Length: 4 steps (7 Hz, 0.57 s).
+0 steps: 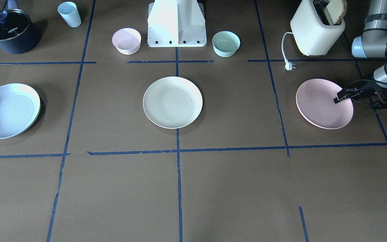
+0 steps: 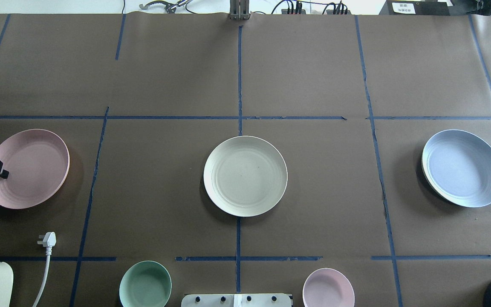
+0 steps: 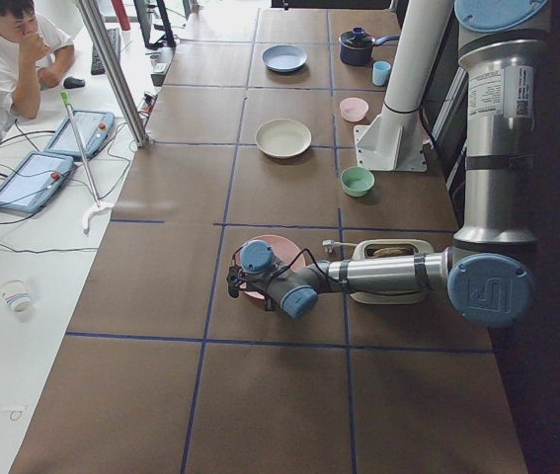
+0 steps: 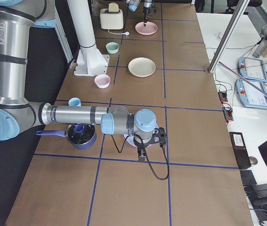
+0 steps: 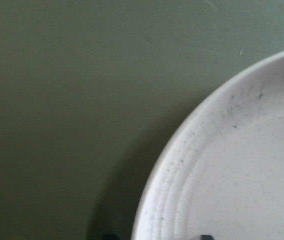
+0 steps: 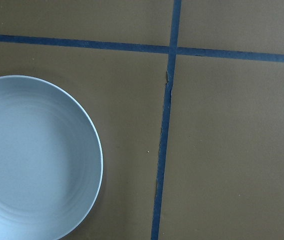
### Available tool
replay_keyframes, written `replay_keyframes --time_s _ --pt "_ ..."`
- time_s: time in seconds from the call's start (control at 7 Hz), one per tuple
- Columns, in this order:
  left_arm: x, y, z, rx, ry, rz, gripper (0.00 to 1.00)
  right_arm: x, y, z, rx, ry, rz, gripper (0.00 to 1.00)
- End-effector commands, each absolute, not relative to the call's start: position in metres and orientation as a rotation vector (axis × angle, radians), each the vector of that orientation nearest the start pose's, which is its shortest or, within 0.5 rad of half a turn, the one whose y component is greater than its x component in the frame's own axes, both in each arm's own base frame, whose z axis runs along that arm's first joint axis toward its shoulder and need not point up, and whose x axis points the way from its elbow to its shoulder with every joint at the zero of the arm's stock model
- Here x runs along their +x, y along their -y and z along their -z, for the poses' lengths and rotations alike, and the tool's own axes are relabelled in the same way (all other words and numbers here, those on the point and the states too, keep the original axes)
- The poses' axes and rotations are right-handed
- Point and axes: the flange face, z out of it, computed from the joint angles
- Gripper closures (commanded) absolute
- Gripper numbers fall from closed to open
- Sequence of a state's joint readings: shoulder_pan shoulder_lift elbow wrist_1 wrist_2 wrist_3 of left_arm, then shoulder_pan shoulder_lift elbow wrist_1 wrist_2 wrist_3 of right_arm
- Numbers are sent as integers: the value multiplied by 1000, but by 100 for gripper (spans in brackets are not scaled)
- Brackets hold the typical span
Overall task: Stack three plates with pink and blue
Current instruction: 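Lower the left gripper to the rim of the pink plate and grasp it, then carry the pink plate with the left gripper onto the white plate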
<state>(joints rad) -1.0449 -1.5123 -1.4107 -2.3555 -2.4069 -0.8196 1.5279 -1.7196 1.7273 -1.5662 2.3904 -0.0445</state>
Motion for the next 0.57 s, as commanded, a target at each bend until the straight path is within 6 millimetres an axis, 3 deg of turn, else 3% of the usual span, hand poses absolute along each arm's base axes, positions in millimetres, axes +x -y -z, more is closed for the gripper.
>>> replay_keyframes --time_s 0.0,0.43 --pt "198 458 -635 -52 -1011 33 100 41 432 -646 11 821 88 0" --pt "226 495 -533 -31 -1166 13 100 41 431 -646 12 819 91 0"
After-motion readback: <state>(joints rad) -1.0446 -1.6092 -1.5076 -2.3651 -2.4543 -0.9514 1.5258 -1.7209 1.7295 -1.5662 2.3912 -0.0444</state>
